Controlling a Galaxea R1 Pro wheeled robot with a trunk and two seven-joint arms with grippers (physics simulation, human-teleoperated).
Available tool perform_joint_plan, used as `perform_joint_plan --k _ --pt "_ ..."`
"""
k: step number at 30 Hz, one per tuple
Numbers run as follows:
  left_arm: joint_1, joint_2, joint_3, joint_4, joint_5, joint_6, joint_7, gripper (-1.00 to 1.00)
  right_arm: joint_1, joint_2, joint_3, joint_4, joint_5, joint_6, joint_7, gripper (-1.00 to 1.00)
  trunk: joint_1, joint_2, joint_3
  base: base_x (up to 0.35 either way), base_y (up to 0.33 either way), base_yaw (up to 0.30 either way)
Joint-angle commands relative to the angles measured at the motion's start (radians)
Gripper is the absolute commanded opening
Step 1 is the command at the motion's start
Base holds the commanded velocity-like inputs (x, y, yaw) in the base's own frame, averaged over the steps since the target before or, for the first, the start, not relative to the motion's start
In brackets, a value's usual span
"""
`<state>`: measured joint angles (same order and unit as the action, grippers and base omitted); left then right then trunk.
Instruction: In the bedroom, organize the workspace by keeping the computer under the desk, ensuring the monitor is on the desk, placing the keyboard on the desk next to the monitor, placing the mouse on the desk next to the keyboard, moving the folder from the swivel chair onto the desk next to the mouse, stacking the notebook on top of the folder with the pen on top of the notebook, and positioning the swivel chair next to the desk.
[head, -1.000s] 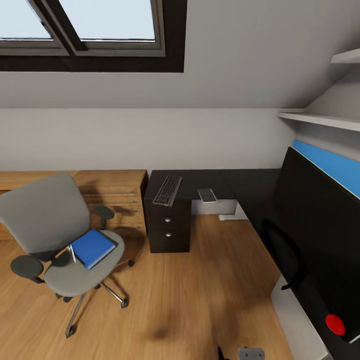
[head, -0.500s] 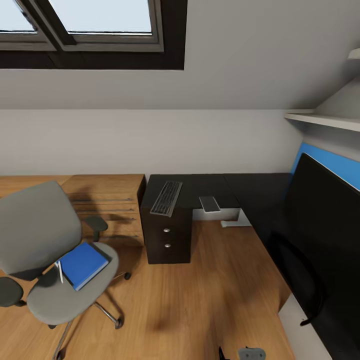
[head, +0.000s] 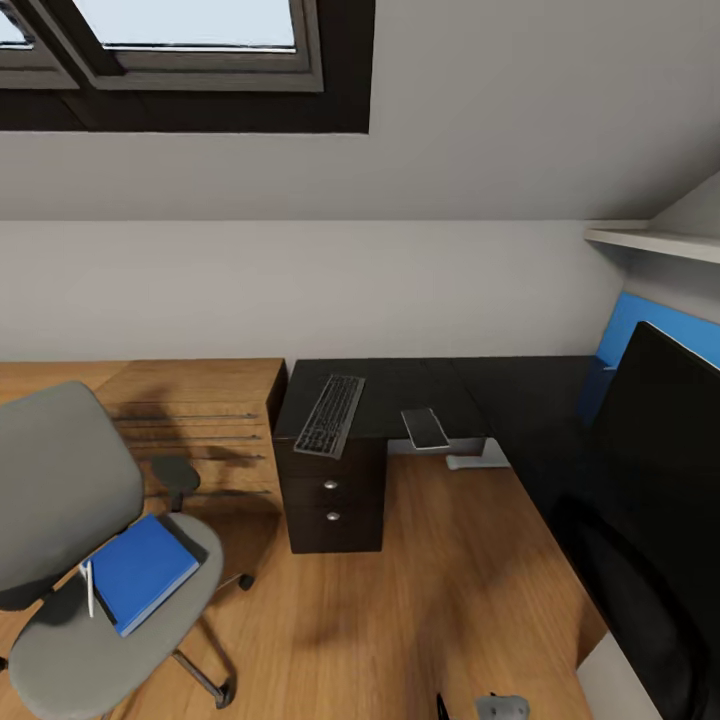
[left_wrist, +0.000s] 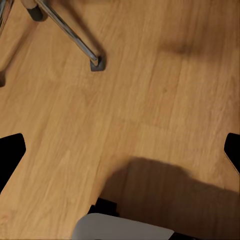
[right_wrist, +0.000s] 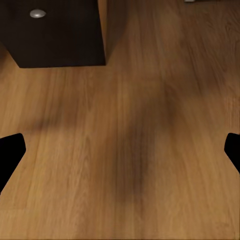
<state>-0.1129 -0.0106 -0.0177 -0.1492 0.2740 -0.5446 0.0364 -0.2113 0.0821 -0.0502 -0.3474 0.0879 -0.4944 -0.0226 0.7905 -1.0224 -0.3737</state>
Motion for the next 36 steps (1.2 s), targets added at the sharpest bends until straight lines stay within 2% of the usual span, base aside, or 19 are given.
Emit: perform_joint_plan --k 1,9,16,23,36 --pt "-0.001 0.0 -0.002 0.0 0.001 -0.003 0.004 1.0 -0.001 0.001 -0.005 0.001 0.009 -0.003 -0.003 1.0 0.001 -0.001 -0.001 0.336 0.0 0.0" --pt "-0.001 0.0 -0.002 0.0 0.002 -0.003 0.004 1.0 -0.001 0.005 -0.008 -0.004 0.004 -0.004 -0.005 1.0 0.001 -0.001 -0.001 0.336 0.015 0.0" --pt "-0.001 0.0 -0.002 0.0 0.002 -0.002 0.004 1.0 -0.001 0.015 -0.009 -0.005 0.0 -0.002 -0.008 1.0 0.001 -0.001 0.001 0.297 0.156 -0.1" --pt "-0.001 0.001 -0.002 0.0 0.002 -0.003 0.004 1.0 -0.001 0.028 -0.01 -0.005 -0.002 -0.001 -0.012 1.0 0.001 -0.001 0.002 0.08 0.062 -0.246" --pt "-0.001 0.001 -0.002 0.0 0.002 -0.002 0.004 1.0 -0.001 0.03 -0.01 -0.005 -0.002 -0.002 -0.013 1.0 0.001 -0.001 0.002 0.033 0.024 -0.267"
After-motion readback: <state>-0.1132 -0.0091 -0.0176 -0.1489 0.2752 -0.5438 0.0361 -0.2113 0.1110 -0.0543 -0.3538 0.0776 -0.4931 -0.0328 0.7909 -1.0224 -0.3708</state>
